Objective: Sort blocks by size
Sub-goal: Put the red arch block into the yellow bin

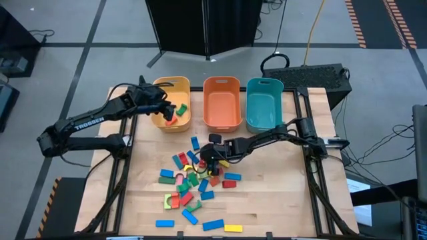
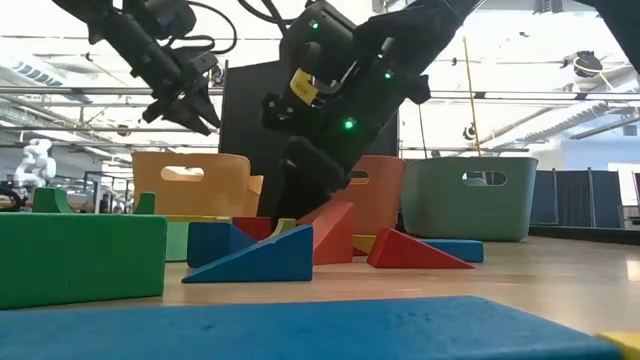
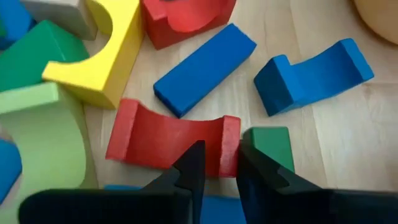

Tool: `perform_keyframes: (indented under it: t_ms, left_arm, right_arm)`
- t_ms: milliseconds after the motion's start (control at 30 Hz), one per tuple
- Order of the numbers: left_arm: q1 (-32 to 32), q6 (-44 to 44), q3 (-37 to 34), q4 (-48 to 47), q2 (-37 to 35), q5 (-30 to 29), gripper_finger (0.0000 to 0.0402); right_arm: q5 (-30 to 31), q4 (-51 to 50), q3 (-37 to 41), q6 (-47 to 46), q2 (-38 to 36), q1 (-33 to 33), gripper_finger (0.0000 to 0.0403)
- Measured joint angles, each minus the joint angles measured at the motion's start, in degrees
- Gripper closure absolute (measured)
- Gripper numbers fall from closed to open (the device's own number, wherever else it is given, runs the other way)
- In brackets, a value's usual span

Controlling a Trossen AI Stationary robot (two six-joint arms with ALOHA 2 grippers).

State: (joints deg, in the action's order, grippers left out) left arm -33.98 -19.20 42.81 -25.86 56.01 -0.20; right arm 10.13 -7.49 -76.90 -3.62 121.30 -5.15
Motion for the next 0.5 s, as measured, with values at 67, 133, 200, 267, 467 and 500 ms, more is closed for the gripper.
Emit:
perform_keyframes:
  t_ms: [67,133,200,267,467,500]
  left_arm:
    - [0.01,-0.02,0.0,-0.14,0.0,0.01,0.0243]
    - [0.04,0.01,0.0,-0.38,0.0,0.62,0.0243]
    - [0.04,0.13,0.0,-0.22,0.0,2.8,0.0243]
    - [0.2,1.33,-0.02,0.11,0.0,5.26,0.0243]
    - [2.55,4.36,-0.02,0.1,0.0,6.43,0.0243]
    - [3.11,4.7,-0.02,0.08,0.0,6.44,0.0243]
  right_arm:
    - [0.22,0.0,0.0,-0.04,0.06,-0.04,0.0348]
    - [0.19,0.05,0.0,-0.07,0.06,-0.04,0.0355]
    - [0.16,-0.02,0.02,-0.07,-0.12,-0.06,0.0361]
    - [0.29,-0.01,0.02,-0.04,-0.18,-0.17,0.0365]
    - [1.19,0.33,0.13,1.7,-0.6,-0.42,0.0368]
    - [2.28,0.42,0.17,2.27,-0.73,-0.71,0.0368]
